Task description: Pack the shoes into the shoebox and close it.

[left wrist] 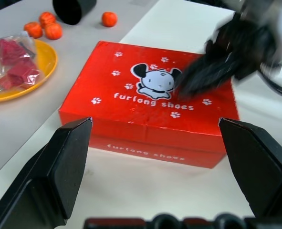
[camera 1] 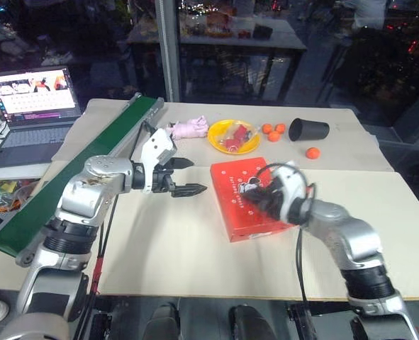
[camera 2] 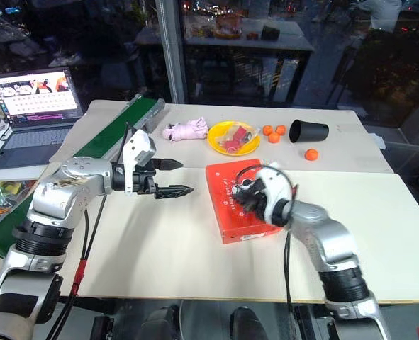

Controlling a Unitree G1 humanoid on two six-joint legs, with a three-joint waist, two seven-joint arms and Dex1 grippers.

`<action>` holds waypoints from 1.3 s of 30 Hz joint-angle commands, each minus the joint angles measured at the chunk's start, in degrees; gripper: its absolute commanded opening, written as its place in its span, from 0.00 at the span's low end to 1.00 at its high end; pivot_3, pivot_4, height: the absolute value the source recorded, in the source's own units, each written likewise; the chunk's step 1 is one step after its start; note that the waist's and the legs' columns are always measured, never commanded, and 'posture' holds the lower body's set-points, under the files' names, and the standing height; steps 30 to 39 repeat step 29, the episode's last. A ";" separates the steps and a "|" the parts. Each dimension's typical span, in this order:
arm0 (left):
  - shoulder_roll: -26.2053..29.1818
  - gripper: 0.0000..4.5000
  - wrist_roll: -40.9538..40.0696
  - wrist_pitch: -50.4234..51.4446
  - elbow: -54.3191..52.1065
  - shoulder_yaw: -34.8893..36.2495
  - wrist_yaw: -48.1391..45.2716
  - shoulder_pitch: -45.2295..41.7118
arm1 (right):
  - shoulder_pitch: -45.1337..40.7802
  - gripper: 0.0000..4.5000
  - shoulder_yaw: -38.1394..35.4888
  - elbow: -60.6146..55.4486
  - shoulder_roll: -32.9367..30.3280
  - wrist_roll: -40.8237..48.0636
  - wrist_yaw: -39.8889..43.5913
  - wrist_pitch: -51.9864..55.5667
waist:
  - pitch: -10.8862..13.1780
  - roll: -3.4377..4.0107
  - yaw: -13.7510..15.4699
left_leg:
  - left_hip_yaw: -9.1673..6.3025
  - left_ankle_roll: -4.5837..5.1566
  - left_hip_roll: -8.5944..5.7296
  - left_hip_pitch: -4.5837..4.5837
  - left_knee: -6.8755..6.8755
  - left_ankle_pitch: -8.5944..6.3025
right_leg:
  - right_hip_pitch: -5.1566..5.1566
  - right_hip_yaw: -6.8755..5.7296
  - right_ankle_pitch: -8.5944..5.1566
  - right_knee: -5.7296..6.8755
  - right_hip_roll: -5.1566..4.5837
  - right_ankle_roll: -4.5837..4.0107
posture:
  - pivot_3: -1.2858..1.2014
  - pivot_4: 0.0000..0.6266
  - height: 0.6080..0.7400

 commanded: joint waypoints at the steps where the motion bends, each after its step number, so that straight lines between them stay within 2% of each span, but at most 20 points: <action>1: -2.19 1.00 1.37 -7.94 1.76 3.41 3.45 1.17 | 2.55 0.61 -9.61 -5.58 -2.88 3.17 0.04 -0.19 | 0.00 0.00 0.27 | 0.00 0.00 0.00 0.02 -0.02 0.00 | 0.01 -0.01 0.00 -0.01 0.00 -0.01 | 0.52 0.24 0.97; 6: -4.93 1.00 0.55 -11.86 3.76 7.18 6.77 4.51 | 11.49 0.98 -19.28 -4.23 -4.51 1.25 -1.06 -4.83 | 0.00 -0.01 0.46 | 0.01 0.00 -0.02 0.03 0.00 0.00 | 0.07 -0.02 -0.13 -0.06 -0.04 -0.22 | 0.52 0.24 0.97; 9: -5.14 1.00 4.62 -16.14 3.82 5.97 9.56 8.80 | 17.87 0.98 -23.66 -2.20 -1.27 -0.66 -4.10 -9.40 | 0.00 -0.01 0.46 | 0.01 0.00 -0.03 0.08 0.04 0.00 | 0.16 0.00 -0.13 -0.11 -0.06 -0.22 | 0.52 0.24 0.97; 12: -6.69 1.00 4.84 -17.61 2.51 6.23 11.67 13.46 | 22.10 0.98 -24.78 -1.22 2.83 -2.65 -7.12 -14.11 | -0.02 0.02 0.19 | 0.01 0.00 -0.03 0.14 0.02 0.00 | 0.17 0.02 -0.13 -0.09 -0.06 -0.21 | 0.52 0.24 0.97; 19: -12.54 1.00 6.20 -25.13 5.26 9.13 19.39 24.65 | 31.27 0.98 -20.79 1.61 11.18 -7.08 -8.41 -24.20 | -0.05 0.06 -0.06 | 0.02 -0.04 -0.02 0.29 -0.08 -0.02 | 0.21 0.05 -0.20 -0.07 -0.06 -0.36 | 0.52 0.24 0.97; 28: -16.49 1.00 10.00 -34.53 10.03 8.90 25.41 28.70 | 32.09 0.98 -16.87 5.23 13.12 -9.20 -8.82 -29.36 | -0.06 0.09 0.26 | 0.04 -0.43 -0.03 0.27 -0.12 -0.27 | 0.15 0.03 -0.20 -0.11 -0.10 -0.41 | 0.52 0.24 0.97; 39: -16.51 1.00 10.30 -34.81 9.95 8.76 25.56 28.53 | 31.96 0.98 -16.56 5.59 12.99 -9.39 -8.70 -29.57 | -0.06 0.09 0.26 | 0.04 -0.43 -0.03 0.26 -0.14 -0.27 | 0.15 0.03 -0.20 -0.12 -0.10 -0.41 | 0.52 0.24 0.97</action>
